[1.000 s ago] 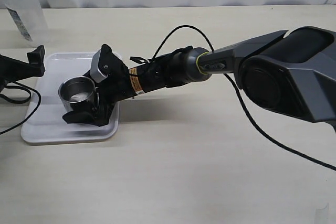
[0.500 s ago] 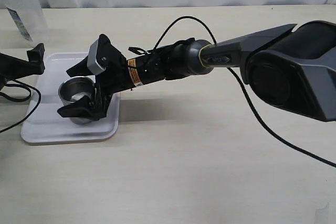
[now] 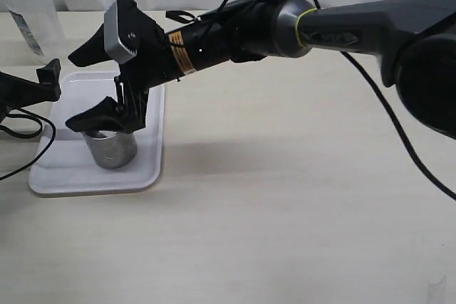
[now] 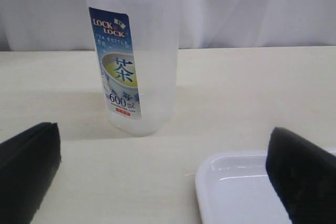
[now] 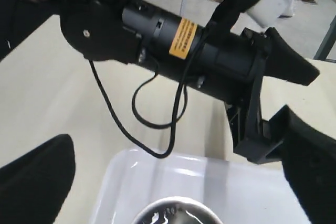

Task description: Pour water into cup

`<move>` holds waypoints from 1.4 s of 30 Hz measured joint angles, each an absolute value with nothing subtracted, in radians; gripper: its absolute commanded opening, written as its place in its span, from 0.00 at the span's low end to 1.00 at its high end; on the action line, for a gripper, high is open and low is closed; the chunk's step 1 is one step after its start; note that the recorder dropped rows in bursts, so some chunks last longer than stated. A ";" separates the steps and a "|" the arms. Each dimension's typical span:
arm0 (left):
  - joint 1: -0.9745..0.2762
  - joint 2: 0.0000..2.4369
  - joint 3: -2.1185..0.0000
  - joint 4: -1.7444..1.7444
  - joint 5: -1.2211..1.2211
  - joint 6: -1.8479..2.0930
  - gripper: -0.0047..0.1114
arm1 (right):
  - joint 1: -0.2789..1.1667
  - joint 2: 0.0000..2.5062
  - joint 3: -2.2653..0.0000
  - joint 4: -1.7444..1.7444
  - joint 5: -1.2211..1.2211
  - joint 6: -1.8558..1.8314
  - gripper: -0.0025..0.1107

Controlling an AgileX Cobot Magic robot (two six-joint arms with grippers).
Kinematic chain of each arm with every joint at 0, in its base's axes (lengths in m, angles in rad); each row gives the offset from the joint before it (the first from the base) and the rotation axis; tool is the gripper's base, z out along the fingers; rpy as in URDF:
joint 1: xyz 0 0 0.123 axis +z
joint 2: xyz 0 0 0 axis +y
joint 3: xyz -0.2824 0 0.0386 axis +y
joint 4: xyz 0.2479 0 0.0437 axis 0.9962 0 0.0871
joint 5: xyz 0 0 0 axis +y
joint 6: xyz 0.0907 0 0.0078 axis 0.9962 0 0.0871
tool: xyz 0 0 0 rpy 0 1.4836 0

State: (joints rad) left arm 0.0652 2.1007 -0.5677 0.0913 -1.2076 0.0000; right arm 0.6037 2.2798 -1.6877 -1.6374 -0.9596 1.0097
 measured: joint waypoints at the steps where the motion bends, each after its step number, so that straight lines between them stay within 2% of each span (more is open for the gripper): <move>1: 0.065 2.101 -0.568 0.091 -1.208 0.000 0.94 | 0.604 2.264 -1.688 -1.642 -0.961 1.042 0.99; 18: 0.065 2.101 -0.568 0.091 -1.208 0.000 0.94 | 0.599 2.072 -1.658 -1.741 -0.962 1.258 0.99; 29: 0.065 2.076 -0.568 0.093 -1.208 -0.025 0.94 | 0.599 1.874 -1.439 -1.743 -0.670 1.276 0.99; 42: 0.065 1.884 -0.477 0.093 -1.212 -0.025 0.94 | 0.599 1.511 -1.107 -1.743 -0.256 1.316 0.99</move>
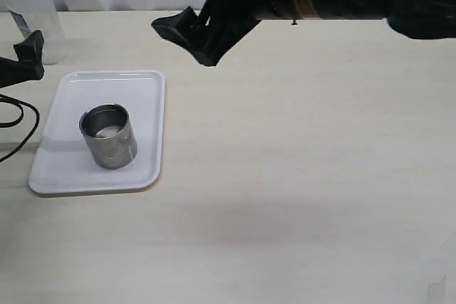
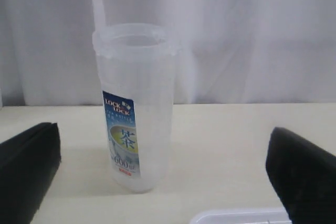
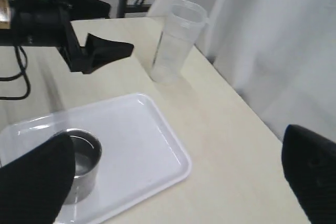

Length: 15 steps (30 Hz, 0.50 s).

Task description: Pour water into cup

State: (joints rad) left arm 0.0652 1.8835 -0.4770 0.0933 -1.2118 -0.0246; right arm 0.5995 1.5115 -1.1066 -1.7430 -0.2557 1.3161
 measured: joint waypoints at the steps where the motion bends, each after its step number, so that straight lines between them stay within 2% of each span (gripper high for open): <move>1: 0.065 1.850 -0.458 0.093 -1.212 -0.017 0.94 | 0.598 1.446 -1.057 -1.745 -0.225 1.349 0.99; 7: 0.065 1.682 -0.381 0.095 -1.203 0.000 0.94 | 0.598 1.160 -0.887 -1.745 -0.195 1.419 0.99; 15: 0.065 1.287 -0.307 0.099 -0.879 0.000 0.94 | 0.598 0.778 -0.694 -1.745 -0.140 1.480 0.99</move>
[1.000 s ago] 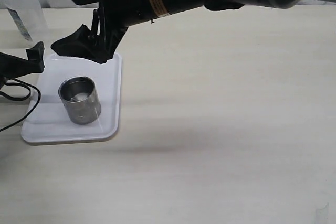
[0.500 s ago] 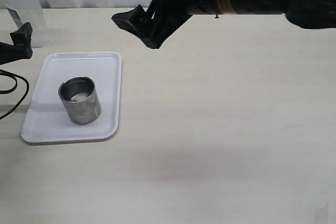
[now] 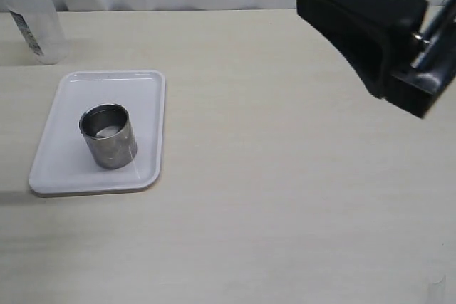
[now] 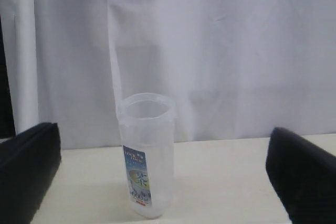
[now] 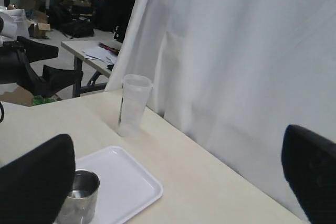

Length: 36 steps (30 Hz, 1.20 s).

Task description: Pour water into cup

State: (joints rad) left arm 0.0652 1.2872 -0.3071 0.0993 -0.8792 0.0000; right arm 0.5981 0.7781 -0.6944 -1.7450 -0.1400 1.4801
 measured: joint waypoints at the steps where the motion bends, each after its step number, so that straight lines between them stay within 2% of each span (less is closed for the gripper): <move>1: 0.065 1.227 -0.292 0.118 -0.847 -0.015 0.94 | 0.598 0.737 -0.669 -1.745 -0.140 1.480 0.99; 9: 0.065 0.892 -0.259 0.337 -0.622 -0.172 0.94 | 0.598 0.574 -0.605 -1.745 -0.140 1.480 0.99; 19: 0.065 0.663 -0.259 0.358 -0.389 -0.322 0.94 | 0.598 0.509 -0.605 -1.745 -0.140 1.480 0.99; 36: 0.065 0.585 -0.258 0.358 -0.349 -0.338 0.94 | 0.598 0.509 -0.605 -1.745 -0.140 1.480 0.99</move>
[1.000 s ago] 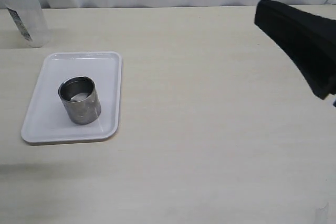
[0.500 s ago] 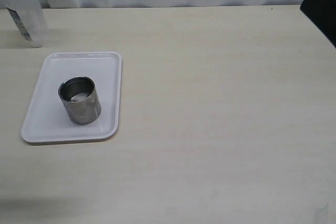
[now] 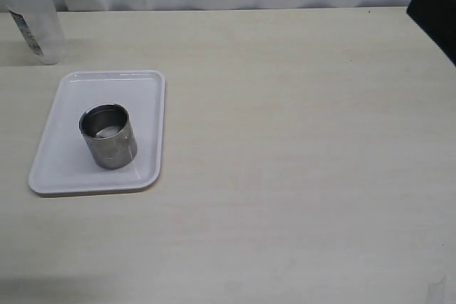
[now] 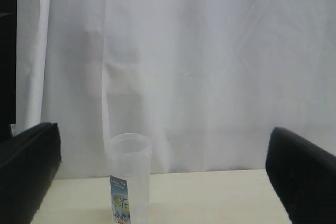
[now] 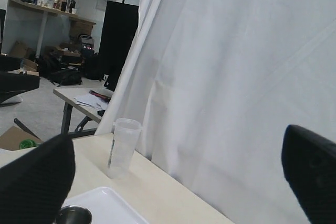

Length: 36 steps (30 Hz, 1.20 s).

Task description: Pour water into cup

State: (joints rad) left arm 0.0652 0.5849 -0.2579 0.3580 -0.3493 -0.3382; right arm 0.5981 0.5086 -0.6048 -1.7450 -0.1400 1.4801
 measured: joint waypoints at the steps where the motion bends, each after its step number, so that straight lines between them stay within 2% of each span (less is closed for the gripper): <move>1: 0.065 0.585 -0.258 0.358 -0.349 -0.338 0.94 | 0.598 0.509 -0.605 -1.745 -0.140 1.480 0.99; 22: 0.065 0.585 -0.258 0.358 -0.329 -0.338 0.94 | 0.598 0.509 -0.605 -1.745 -0.140 1.481 0.99; 30: 0.065 0.515 -0.258 0.352 -0.210 -0.336 0.94 | 0.598 0.509 -0.605 -1.745 -0.140 1.481 0.99; 36: 0.065 0.405 -0.258 0.121 -0.119 -0.219 0.94 | 0.598 0.509 -0.605 -1.745 -0.140 1.481 0.99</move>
State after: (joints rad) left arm 0.0652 0.4045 -0.2579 0.1206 -0.1194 -0.2193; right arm 0.5981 0.5086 -0.6048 -1.7450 -0.1400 1.4806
